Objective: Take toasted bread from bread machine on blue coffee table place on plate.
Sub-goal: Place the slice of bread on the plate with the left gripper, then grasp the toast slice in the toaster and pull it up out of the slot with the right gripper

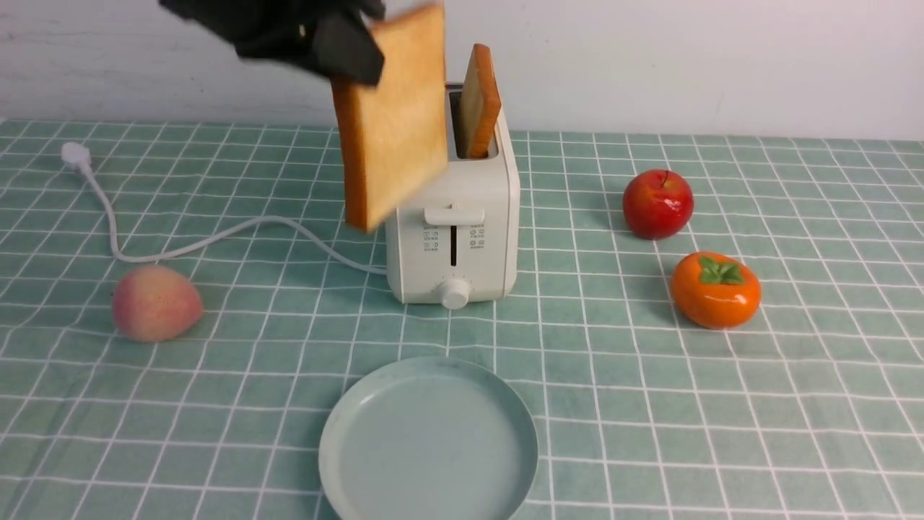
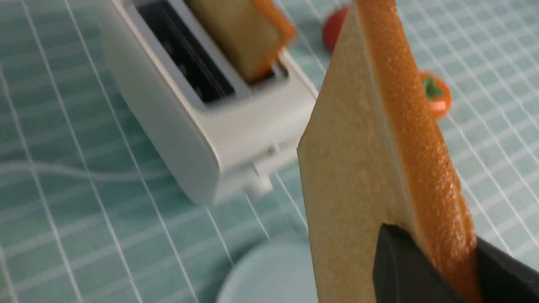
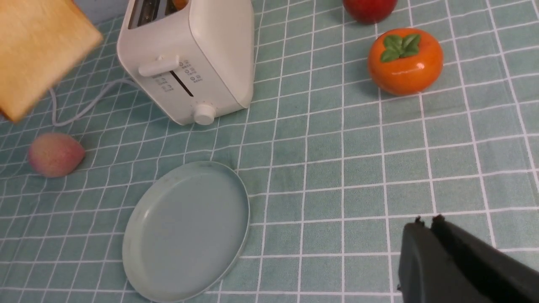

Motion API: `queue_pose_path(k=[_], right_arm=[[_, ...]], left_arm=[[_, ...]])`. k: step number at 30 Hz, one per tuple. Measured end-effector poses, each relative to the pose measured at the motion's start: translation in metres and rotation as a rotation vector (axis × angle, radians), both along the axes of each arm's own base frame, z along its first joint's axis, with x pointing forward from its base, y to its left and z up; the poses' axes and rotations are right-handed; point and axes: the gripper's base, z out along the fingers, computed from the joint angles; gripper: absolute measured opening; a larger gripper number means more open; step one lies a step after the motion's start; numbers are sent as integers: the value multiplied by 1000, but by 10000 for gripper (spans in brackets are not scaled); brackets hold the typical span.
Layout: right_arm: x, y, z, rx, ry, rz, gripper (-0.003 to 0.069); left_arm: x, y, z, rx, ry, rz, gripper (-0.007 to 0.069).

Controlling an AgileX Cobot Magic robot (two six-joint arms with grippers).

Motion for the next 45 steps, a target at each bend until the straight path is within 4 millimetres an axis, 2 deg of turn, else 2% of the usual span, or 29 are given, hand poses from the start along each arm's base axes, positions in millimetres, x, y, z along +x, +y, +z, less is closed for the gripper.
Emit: queue_pose_path(k=[4, 5, 8, 13, 14, 16, 22, 24, 27, 31, 33, 34, 35, 36, 38, 41, 42, 43, 44, 45], right_arm=[[0, 1, 0, 8, -1, 4, 33], [0, 1, 0, 11, -1, 5, 33], [0, 2, 1, 22, -1, 9, 33], [0, 2, 1, 24, -1, 10, 38], [0, 2, 1, 24, -1, 10, 38], [0, 2, 1, 24, -1, 10, 38], [0, 2, 1, 24, -1, 10, 39], [0, 2, 1, 24, -1, 10, 39], [0, 2, 1, 24, -1, 10, 39], [1, 3, 4, 53, -26, 8, 44], [8, 5, 16, 69, -58, 35, 47], [13, 6, 24, 66, -55, 56, 48], [12, 7, 26, 68, -59, 59, 48], [26, 9, 38, 60, -8, 101, 51], [35, 9, 45, 53, 26, 122, 52], [63, 11, 64, 31, 121, 182, 53], [76, 11, 70, 27, 141, 194, 54], [84, 10, 73, 25, 149, 198, 54], [86, 10, 74, 25, 148, 198, 54], [95, 10, 83, 20, 132, 199, 54]], left_arm=[[-3, -8, -56, -29, 191, -57, 88], [-3, -9, -64, -35, 202, -53, 88], [-2, -9, -104, -59, 249, 6, 88], [0, -11, -158, -113, 372, 81, 88], [0, -12, -159, -114, 375, 82, 88], [5, -15, -176, -137, 432, 105, 88], [14, -16, -193, -147, 482, 180, 88], [17, -13, -202, -94, 491, 212, 88], [17, -9, -206, -40, 486, 220, 104], [16, -2, -210, 52, 474, 219, 220], [12, 1, -212, 110, 505, 193, 324], [11, 2, -211, 128, 513, 183, 347], [11, 2, -211, 134, 517, 179, 356], [10, 3, -207, 151, 528, 176, 376], [10, 4, -204, 155, 532, 188, 375], [3, 11, -180, 180, 464, 214, 291], [-4, 16, -160, 184, 404, 227, 209], [-9, 19, -149, 182, 371, 237, 162], [-10, 20, -147, 187, 360, 236, 149], [-19, 25, -127, 179, 297, 249, 60]])
